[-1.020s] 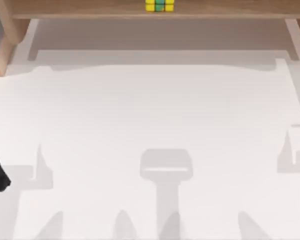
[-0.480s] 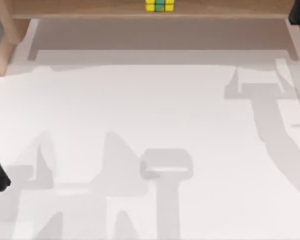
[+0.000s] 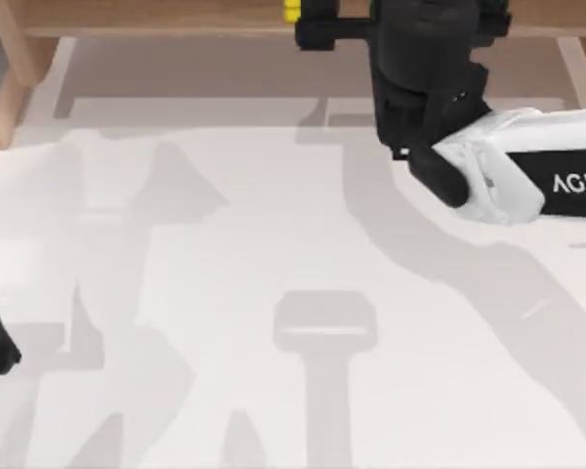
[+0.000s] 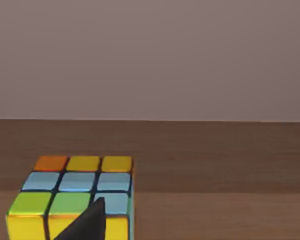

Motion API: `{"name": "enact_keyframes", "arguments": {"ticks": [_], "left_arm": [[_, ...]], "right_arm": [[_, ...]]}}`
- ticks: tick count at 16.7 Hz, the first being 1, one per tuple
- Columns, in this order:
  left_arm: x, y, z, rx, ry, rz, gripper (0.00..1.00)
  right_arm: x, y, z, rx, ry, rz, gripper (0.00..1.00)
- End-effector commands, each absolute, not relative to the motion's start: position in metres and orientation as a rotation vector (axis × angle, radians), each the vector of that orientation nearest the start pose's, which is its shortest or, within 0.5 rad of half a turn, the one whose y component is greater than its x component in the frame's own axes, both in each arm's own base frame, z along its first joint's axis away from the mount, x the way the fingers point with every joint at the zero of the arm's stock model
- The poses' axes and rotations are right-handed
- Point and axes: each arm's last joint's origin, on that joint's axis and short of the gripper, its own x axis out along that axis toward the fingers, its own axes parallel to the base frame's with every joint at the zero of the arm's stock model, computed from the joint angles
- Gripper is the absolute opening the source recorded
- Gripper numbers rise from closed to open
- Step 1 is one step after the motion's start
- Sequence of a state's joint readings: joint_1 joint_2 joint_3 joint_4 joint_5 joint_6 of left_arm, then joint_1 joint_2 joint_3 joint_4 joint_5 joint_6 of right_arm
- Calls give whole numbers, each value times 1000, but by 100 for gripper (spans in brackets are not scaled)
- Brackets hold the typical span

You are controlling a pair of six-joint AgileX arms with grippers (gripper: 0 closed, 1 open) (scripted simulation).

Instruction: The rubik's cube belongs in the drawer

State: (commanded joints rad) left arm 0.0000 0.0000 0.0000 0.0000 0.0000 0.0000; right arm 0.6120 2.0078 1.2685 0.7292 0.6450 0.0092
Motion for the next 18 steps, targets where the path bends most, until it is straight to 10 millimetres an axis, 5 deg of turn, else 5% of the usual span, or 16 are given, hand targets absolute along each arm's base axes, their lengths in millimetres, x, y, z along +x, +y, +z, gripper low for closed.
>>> {"name": "enact_keyframes", "arguments": {"ticks": [3, 6, 14, 18], "left_arm": [[106, -1, 160, 0, 0, 0, 100], [106, -1, 160, 0, 0, 0, 100], [106, -1, 160, 0, 0, 0, 100], [106, -1, 160, 0, 0, 0, 100]], "right_arm": [[389, 290, 175, -6, 3, -10, 100], [391, 312, 152, 0, 0, -10, 100], [395, 310, 147, -4, 5, -11, 100], [418, 300, 157, 6, -8, -10, 100]]}}
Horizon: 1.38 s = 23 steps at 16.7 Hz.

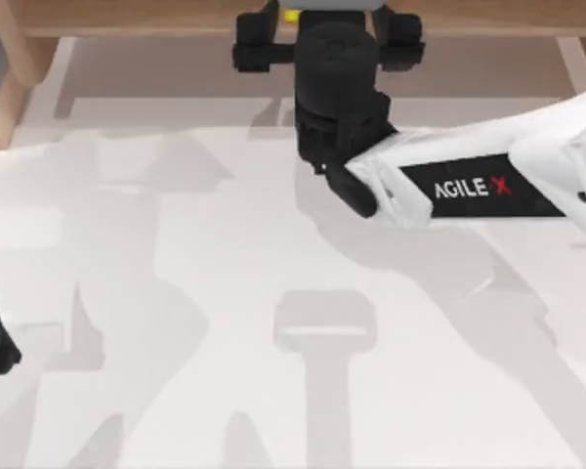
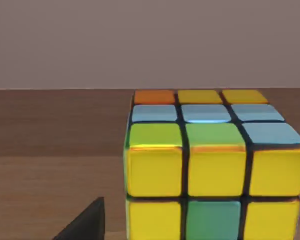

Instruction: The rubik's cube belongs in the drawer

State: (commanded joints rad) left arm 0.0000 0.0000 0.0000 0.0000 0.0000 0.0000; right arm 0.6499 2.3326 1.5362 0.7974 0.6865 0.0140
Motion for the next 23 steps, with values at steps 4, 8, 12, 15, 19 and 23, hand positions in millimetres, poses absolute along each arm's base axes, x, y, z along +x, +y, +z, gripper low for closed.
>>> {"name": "enact_keyframes", "arguments": {"ticks": [4, 8, 12, 15, 19, 23], "left_arm": [[106, -1, 160, 0, 0, 0, 100], [106, -1, 160, 0, 0, 0, 100], [106, -1, 160, 0, 0, 0, 100], [106, -1, 160, 0, 0, 0, 100], [106, -1, 160, 0, 0, 0, 100], [106, -1, 160, 0, 0, 0, 100]], "right_arm": [[444, 310, 157, 8, -12, -10, 100], [451, 314, 149, 0, 0, -10, 100], [451, 314, 149, 0, 0, -10, 85], [451, 314, 149, 0, 0, -10, 62], [451, 314, 149, 0, 0, -10, 32], [451, 314, 149, 0, 0, -10, 2]]}}
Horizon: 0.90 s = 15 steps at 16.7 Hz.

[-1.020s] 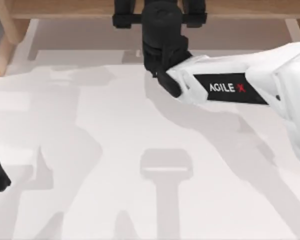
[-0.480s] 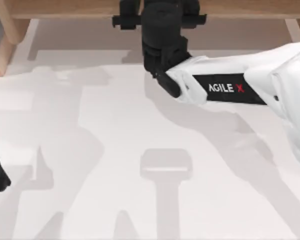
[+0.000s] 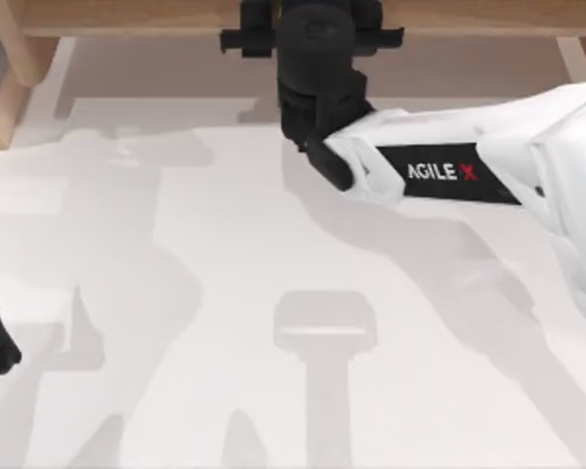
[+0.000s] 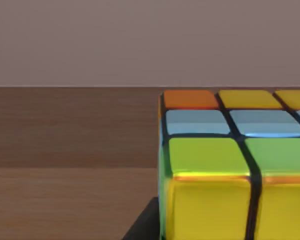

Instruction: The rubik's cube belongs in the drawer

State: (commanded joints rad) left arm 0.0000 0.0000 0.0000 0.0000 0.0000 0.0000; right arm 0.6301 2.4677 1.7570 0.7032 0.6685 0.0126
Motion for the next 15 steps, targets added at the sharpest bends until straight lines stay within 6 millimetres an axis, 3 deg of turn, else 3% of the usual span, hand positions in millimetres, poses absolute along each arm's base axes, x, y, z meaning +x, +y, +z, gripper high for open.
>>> {"name": "enact_keyframes", "arguments": {"ticks": [10, 15], "left_arm": [[106, -1, 160, 0, 0, 0, 100], [106, -1, 160, 0, 0, 0, 100]], "right_arm": [[450, 315, 151, 2, -3, -4, 0], [463, 296, 192, 25, -121, -3, 0]]}}
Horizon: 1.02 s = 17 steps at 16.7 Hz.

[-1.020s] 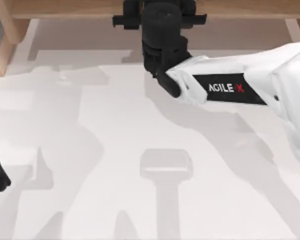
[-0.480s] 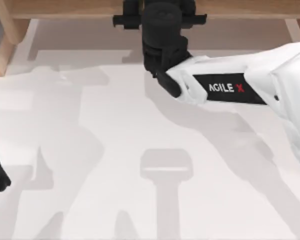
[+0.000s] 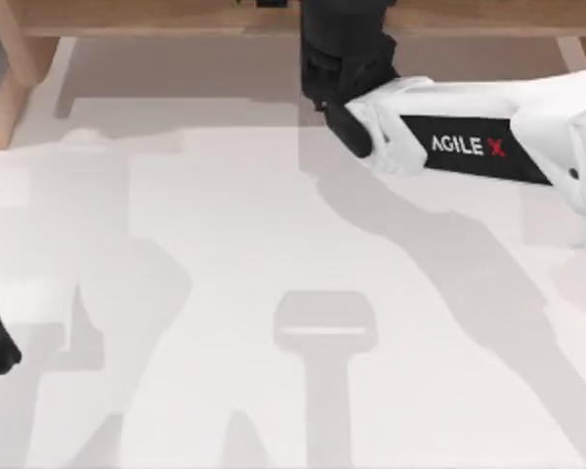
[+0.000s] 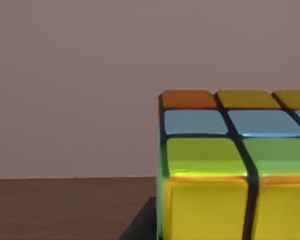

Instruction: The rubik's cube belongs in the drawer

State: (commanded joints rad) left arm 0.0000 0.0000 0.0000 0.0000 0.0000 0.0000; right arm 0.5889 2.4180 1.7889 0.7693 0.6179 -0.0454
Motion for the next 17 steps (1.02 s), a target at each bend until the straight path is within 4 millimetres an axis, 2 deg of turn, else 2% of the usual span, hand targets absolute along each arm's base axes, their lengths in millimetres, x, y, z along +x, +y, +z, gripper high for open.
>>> {"name": "enact_keyframes", "arguments": {"ticks": [2, 6, 10, 15, 17], "left_arm": [[106, -1, 160, 0, 0, 0, 100], [106, -1, 160, 0, 0, 0, 100], [106, -1, 160, 0, 0, 0, 100], [106, -1, 160, 0, 0, 0, 100], [106, -1, 160, 0, 0, 0, 100]], "right_arm": [[458, 296, 188, 20, -108, -4, 0], [440, 307, 158, -18, -8, -7, 0], [430, 316, 170, 3, -1, -5, 0], [432, 314, 169, 2, 0, -7, 0], [430, 316, 177, -10, 0, 6, 0]]}}
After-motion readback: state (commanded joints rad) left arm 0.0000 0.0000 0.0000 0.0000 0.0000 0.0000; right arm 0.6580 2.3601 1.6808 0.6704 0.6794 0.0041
